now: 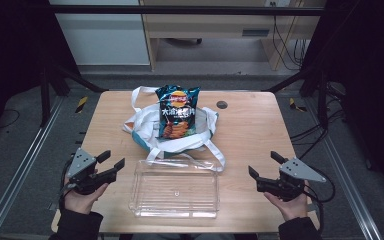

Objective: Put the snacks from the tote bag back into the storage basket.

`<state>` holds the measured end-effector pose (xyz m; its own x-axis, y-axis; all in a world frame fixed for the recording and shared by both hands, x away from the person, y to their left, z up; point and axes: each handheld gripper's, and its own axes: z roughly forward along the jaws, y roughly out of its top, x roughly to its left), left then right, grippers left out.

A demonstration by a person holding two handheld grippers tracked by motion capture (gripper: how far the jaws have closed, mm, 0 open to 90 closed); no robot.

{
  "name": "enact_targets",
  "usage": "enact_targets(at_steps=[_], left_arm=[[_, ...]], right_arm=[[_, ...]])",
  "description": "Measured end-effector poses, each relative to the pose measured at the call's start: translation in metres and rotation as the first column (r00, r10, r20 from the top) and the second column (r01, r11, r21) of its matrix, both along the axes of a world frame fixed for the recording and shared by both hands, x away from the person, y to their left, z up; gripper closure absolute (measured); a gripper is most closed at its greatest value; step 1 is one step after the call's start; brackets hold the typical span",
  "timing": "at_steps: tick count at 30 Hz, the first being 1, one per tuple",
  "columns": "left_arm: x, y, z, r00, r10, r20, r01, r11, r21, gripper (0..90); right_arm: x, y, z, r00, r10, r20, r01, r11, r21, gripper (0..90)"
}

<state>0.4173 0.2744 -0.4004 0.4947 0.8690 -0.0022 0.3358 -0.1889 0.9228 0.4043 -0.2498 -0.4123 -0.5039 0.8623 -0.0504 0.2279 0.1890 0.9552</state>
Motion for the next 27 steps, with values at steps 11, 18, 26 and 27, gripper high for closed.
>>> enact_targets(at_steps=[11,18,26,27], left_arm=[[0.003,-0.008,0.006,1.0,-0.008,0.0,0.007,0.9998,-0.018,38.1],[0.007,-0.017,0.009,0.9998,-0.018,-0.001,0.017,0.9998,-0.014,36.5],[0.015,-0.021,0.015,0.9999,-0.014,0.002,0.014,0.9993,-0.035,35.5],[0.017,-0.022,0.016,0.9999,-0.016,0.003,0.016,0.9993,-0.033,35.5]], right_arm=[[0.003,-0.007,-0.004,0.9993,-0.03,-0.021,0.031,0.998,0.046,14.5],[0.006,-0.01,-0.008,0.9982,-0.045,-0.038,0.047,0.997,0.058,15.1],[0.006,-0.009,-0.007,0.9982,-0.05,-0.033,0.052,0.997,0.05,15.8],[0.006,-0.009,-0.007,0.9982,-0.05,-0.033,0.052,0.997,0.05,15.8]])
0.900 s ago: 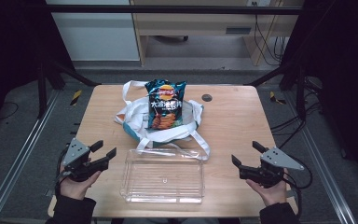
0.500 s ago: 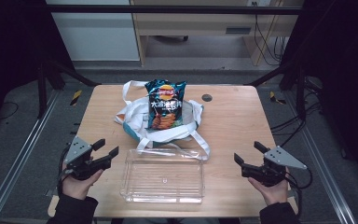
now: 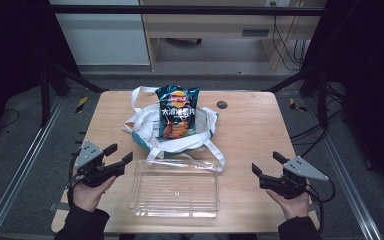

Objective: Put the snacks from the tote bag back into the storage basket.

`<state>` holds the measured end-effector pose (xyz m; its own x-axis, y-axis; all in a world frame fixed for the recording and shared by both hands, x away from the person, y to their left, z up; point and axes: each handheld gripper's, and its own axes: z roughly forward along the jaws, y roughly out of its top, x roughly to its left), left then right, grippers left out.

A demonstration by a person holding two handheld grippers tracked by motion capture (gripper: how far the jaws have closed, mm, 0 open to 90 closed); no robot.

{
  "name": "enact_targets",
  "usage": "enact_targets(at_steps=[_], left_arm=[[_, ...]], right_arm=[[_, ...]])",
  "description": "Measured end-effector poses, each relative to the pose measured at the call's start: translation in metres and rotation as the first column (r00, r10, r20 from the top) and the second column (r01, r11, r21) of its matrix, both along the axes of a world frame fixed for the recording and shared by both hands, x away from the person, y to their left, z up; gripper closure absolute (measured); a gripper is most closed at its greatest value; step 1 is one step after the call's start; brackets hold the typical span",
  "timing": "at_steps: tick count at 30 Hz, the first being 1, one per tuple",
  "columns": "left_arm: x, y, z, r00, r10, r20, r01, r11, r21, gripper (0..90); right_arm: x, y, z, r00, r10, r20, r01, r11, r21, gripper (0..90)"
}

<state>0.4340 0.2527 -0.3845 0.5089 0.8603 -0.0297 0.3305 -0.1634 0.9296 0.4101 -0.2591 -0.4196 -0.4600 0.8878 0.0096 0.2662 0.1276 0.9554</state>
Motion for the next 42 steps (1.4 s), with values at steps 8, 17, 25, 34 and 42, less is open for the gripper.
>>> enact_targets(at_steps=[8,17,25,34,42], left_arm=[[0.013,-0.008,0.011,0.9999,-0.002,0.012,0.002,1.0,-0.006,35.2],[0.026,-0.024,0.024,0.9993,-0.015,0.034,0.015,0.9999,0.005,34.9],[0.038,-0.035,0.029,0.9992,-0.02,0.035,0.02,0.9996,0.019,34.9],[0.056,-0.046,0.026,0.9996,-0.021,0.02,0.021,0.9997,0.015,34.7],[0.075,-0.055,0.03,0.9999,-0.008,0.011,0.008,0.9995,0.03,34.6]], right_arm=[[0.0,-0.001,0.002,1.0,0.004,0.002,-0.004,1.0,-0.002,16.1],[0.0,0.002,0.003,0.9999,0.01,0.006,-0.01,1.0,-0.018,16.1],[0.0,0.003,0.004,0.9999,0.013,0.008,-0.013,1.0,-0.015,16.1],[0.0,0.003,0.004,0.9999,0.011,0.004,-0.011,1.0,-0.022,16.1],[0.0,0.003,0.003,0.9999,0.013,0.001,-0.013,1.0,-0.025,16.9]])
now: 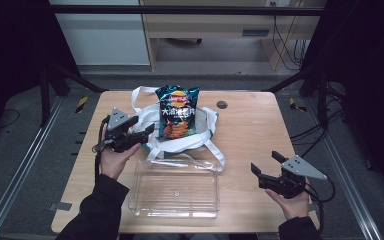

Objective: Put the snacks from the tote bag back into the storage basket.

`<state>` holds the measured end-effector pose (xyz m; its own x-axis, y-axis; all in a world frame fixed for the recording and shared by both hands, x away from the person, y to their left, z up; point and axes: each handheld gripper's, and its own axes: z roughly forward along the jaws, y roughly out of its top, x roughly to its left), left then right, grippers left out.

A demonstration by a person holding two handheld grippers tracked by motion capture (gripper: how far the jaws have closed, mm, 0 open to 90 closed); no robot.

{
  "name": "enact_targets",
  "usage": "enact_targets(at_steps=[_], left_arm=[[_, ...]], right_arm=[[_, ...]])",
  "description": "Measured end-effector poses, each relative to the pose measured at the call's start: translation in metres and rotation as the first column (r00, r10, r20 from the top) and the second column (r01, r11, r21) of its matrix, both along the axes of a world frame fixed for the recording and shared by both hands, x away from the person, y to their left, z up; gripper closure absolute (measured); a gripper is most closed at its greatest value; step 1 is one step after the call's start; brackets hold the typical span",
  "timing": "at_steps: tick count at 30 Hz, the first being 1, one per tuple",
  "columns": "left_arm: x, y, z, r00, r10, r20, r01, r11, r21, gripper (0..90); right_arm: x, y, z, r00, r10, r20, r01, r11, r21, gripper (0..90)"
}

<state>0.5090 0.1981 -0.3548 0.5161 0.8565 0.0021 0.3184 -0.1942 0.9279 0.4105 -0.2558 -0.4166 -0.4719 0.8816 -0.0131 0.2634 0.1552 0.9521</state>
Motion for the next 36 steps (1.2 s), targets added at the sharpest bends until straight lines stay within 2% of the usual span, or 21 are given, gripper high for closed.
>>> enact_targets(at_steps=[11,26,32,36], left_arm=[[0.028,-0.01,0.004,0.9994,0.034,-0.005,-0.034,0.9988,0.036,34.7],[0.059,-0.019,0.008,0.999,0.043,0.008,-0.044,0.998,0.046,35.1],[0.071,-0.024,0.009,0.999,0.044,0.01,-0.045,0.9986,0.028,36.3],[0.08,-0.027,0.008,0.9992,0.039,0.011,-0.04,0.9986,0.036,38.0]], right_arm=[[0.001,0.002,-0.002,1.0,0.004,-0.008,-0.005,1.0,-0.006,17.8],[0.002,0.001,-0.003,0.9999,0.011,-0.011,-0.012,1.0,-0.009,17.8],[0.002,0.001,-0.003,0.9999,0.011,-0.011,-0.011,1.0,-0.004,17.8],[0.002,0.001,-0.003,0.9999,0.012,-0.011,-0.012,1.0,-0.007,17.9]])
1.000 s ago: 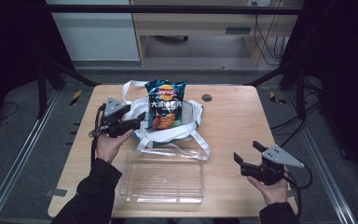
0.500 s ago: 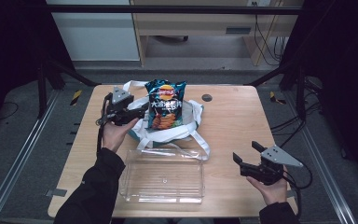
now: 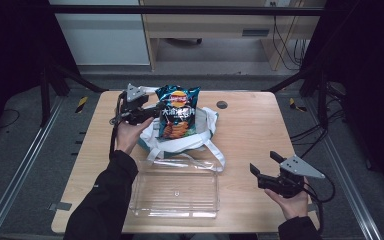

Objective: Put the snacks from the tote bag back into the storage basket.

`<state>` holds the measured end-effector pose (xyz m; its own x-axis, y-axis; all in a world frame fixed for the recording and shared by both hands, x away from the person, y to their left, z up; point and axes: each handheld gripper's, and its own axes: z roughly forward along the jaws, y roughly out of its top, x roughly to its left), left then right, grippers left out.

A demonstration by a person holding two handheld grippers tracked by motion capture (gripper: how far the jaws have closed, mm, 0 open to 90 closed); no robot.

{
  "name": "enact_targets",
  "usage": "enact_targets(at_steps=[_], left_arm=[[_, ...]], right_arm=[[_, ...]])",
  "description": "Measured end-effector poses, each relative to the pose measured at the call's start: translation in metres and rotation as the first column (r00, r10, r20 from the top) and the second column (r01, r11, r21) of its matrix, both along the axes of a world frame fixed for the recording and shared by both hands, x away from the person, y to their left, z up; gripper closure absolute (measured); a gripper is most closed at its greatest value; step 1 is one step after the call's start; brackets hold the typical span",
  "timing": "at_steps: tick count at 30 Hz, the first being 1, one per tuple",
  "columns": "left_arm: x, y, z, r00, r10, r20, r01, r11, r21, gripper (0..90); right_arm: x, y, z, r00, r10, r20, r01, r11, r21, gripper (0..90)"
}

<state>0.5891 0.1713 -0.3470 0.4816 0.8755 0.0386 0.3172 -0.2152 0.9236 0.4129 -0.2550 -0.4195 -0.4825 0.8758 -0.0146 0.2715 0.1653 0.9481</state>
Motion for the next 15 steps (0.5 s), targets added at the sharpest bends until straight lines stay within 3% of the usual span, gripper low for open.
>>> enact_targets(at_steps=[4,9,12,15], left_arm=[[0.012,-0.002,-0.004,0.9997,0.018,-0.018,-0.018,0.9998,0.011,39.9],[0.027,-0.003,-0.013,0.9997,0.024,-0.009,-0.024,0.9994,0.024,42.9],[0.034,-0.005,-0.022,0.9986,0.028,-0.045,-0.028,0.9996,0.002,45.0],[0.04,-0.007,-0.031,0.9975,0.017,-0.069,-0.015,0.9997,0.018,47.6]], right_arm=[[0.0,-0.001,0.0,1.0,-0.001,0.0,0.001,1.0,0.0,17.9],[0.0,-0.001,-0.001,1.0,0.0,-0.001,0.0,1.0,0.002,18.0],[0.0,-0.001,-0.001,1.0,0.003,-0.001,-0.003,1.0,0.002,18.1],[0.001,-0.001,-0.001,1.0,0.003,-0.003,-0.003,1.0,0.0,18.2]])
